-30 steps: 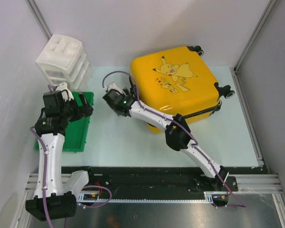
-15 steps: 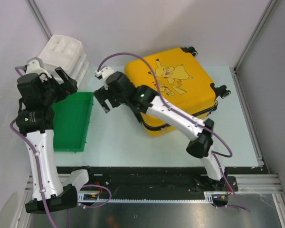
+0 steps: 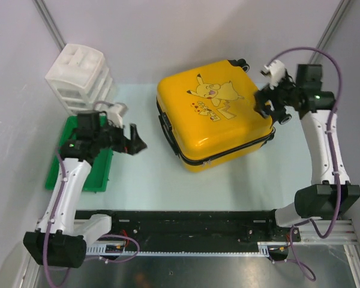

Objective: Open, take out, and arrange the luggage

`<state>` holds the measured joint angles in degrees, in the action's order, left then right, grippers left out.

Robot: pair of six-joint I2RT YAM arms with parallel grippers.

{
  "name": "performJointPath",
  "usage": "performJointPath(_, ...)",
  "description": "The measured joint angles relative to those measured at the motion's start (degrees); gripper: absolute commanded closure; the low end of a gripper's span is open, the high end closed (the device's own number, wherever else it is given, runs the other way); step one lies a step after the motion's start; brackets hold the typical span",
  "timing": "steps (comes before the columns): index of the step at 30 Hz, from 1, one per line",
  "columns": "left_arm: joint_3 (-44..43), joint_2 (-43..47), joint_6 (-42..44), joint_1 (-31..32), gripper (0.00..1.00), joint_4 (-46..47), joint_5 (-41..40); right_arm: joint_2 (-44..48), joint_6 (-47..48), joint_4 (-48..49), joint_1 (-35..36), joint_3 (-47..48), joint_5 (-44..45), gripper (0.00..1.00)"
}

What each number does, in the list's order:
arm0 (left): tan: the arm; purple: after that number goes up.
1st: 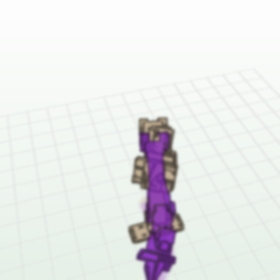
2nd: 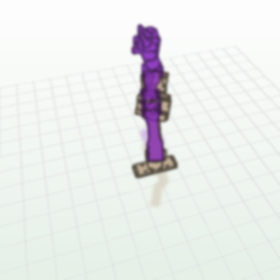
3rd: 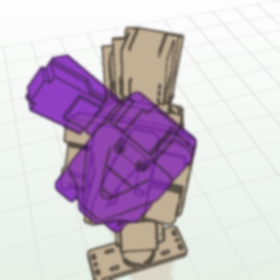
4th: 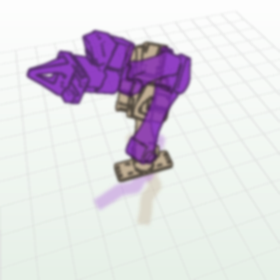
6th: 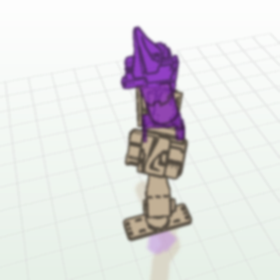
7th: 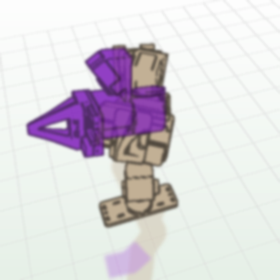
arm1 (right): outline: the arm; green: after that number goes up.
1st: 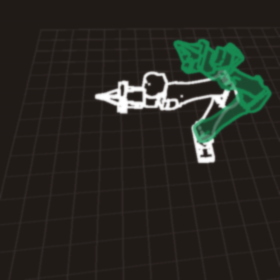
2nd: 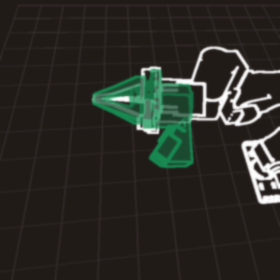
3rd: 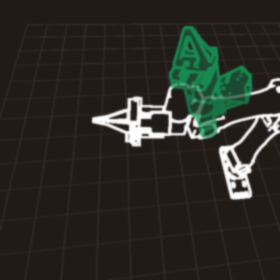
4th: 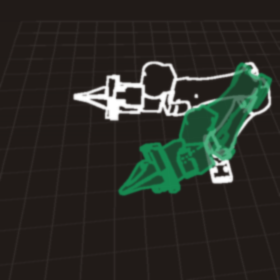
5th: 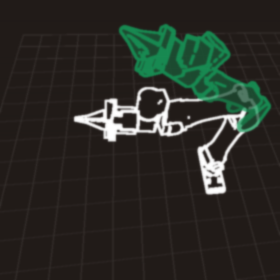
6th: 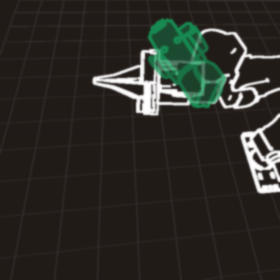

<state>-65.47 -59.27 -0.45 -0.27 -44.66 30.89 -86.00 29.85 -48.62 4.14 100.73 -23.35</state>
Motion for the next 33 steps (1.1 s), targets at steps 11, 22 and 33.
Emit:
performJointPath(11, 10.4, -3.1, 9.0, 13.4, 0.0, 7.9, 2.3, -6.8, 49.3, -22.2, -22.6, 4.0, -15.0, 0.03)
performJointPath(22, 16.1, -7.6, 5.2, 13.4, 0.02, 25.1, 2.0, -12.4, 69.7, -23.7, -20.5, 1.0, -12.9, 0.05)
performJointPath(33, 12.9, -23.5, 2.9, 14.3, 0.09, 37.4, 1.6, -18.4, 77.5, -24.6, -17.1, 1.0, -9.9, 0.47)
